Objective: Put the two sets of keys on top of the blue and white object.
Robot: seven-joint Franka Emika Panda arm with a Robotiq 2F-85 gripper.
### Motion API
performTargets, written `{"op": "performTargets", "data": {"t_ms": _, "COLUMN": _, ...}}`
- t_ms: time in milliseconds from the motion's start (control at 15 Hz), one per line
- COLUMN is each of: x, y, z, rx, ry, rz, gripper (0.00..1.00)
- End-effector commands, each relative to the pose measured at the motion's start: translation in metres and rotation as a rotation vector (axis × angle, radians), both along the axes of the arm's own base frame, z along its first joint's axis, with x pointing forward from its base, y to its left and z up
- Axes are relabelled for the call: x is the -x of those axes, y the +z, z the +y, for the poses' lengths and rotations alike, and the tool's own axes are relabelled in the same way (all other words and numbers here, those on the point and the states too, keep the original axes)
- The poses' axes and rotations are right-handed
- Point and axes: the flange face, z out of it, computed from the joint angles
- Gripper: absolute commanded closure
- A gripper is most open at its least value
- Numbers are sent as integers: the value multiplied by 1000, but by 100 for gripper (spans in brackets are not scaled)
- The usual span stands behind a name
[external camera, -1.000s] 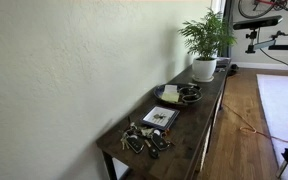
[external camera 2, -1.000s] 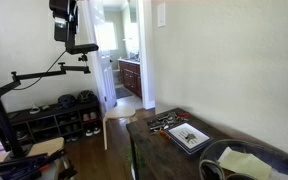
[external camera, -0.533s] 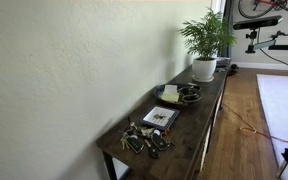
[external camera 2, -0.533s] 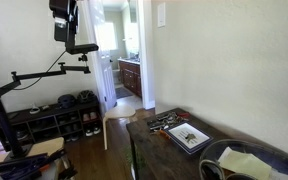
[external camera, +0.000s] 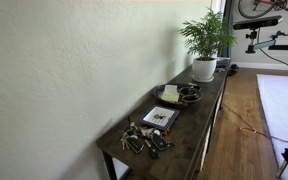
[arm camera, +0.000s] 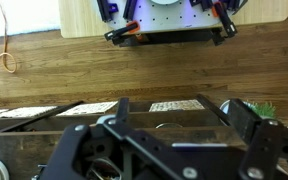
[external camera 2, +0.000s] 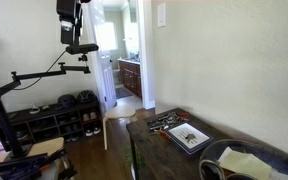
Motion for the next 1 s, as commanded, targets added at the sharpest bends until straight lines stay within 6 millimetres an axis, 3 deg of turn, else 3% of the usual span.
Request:
{"op": "performTargets", "data": {"t_ms": 0, "x": -22, "y": -18, "z": 2, "rx": -6, "ry": 17, "rz": -25, "gripper": 0}}
{"op": "performTargets", "data": {"t_ms": 600, "x": -85, "y": -79, "z": 4, "rx": -26, "ry": 24, "rz": -118, "gripper": 0}}
{"op": "performTargets", "data": {"t_ms": 800, "x": -93, "y": -94, "z": 7, "rx": -17, "ry": 34, "rz": -105, "gripper": 0}}
{"op": "performTargets", "data": {"t_ms": 867, "x": -92, "y": -86, "z": 3, "rx": -27, "ry": 35, "rz": -95, "gripper": 0}}
{"op": "performTargets", "data": {"t_ms": 933, "x": -94, "y": -91, "z": 4, "rx": -27, "ry": 36, "rz": -89, "gripper": 0}}
